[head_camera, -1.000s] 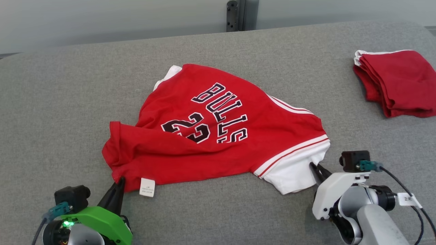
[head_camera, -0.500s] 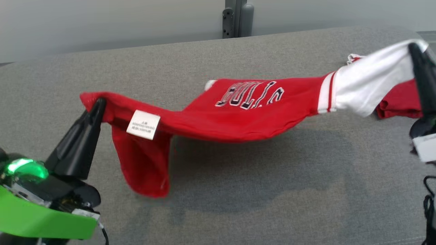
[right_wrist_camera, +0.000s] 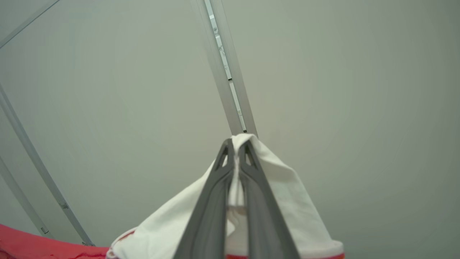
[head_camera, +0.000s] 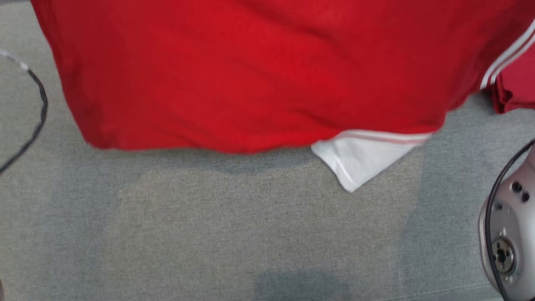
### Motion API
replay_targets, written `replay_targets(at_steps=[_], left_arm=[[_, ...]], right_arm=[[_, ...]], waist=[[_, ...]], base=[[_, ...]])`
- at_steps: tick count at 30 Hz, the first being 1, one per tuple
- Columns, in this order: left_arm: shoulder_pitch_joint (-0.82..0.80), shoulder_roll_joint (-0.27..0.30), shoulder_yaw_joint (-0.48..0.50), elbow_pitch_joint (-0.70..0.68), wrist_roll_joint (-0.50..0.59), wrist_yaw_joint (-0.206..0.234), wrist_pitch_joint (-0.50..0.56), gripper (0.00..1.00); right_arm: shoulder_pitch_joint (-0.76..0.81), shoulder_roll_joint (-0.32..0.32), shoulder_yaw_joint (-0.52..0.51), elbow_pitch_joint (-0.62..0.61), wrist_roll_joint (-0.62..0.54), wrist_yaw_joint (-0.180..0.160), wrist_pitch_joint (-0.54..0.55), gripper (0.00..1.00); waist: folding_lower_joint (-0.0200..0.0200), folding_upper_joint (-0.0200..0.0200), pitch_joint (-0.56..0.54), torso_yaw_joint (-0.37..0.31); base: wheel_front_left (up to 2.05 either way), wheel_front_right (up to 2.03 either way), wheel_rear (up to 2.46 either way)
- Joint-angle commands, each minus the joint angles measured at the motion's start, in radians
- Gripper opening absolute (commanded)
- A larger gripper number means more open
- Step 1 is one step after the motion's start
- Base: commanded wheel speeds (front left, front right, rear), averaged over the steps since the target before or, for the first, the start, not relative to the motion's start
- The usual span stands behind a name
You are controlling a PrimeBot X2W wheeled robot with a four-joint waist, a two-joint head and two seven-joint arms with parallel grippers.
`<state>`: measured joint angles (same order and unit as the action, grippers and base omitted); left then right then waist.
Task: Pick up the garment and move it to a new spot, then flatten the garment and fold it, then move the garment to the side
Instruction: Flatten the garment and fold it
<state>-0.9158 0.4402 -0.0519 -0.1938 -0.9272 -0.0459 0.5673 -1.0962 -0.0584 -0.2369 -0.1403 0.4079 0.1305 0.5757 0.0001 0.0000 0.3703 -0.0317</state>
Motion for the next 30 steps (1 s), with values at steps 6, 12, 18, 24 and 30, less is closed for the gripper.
replay_targets(at_steps=[6, 12, 18, 24, 30], left_arm=[[-0.382, -0.01, -0.058, 0.391, 0.162, -0.046, -0.156, 0.0], [-0.616, -0.025, -0.078, 0.69, 0.251, -0.077, -0.434, 0.0], [-0.596, -0.024, -0.184, 0.811, 0.211, -0.086, -0.6, 0.0], [-0.274, 0.037, -0.344, 0.787, 0.082, -0.086, -0.739, 0.0], [0.077, 0.047, -0.443, 0.709, 0.001, -0.086, -0.819, 0.0]], right_arm=[[-0.383, 0.005, 0.001, 0.328, -0.099, 0.0, -0.211, 0.0], [-0.601, 0.005, 0.035, 0.614, -0.128, 0.0, -0.472, 0.0], [-0.517, 0.005, 0.14, 0.719, -0.058, 0.0, -0.578, 0.0], [-0.126, 0.007, 0.227, 0.621, 0.085, 0.0, -0.681, 0.0], [0.332, -0.027, 0.262, 0.436, 0.134, 0.0, -0.751, 0.0]], waist=[[-0.0001, 0.0, 0.257, 0.016], [-0.0001, 0.0, 0.297, -0.014], [-0.0001, 0.0, 0.314, -0.029], [-0.0001, 0.0, 0.238, -0.038], [-0.0001, 0.0, 0.134, -0.023]], base=[[0.0, 0.0, 0.0], [0.0, 0.0, 0.0], [0.0, 0.0, 0.0], [0.0, 0.0, 0.0], [0.0, 0.0, 0.0]])
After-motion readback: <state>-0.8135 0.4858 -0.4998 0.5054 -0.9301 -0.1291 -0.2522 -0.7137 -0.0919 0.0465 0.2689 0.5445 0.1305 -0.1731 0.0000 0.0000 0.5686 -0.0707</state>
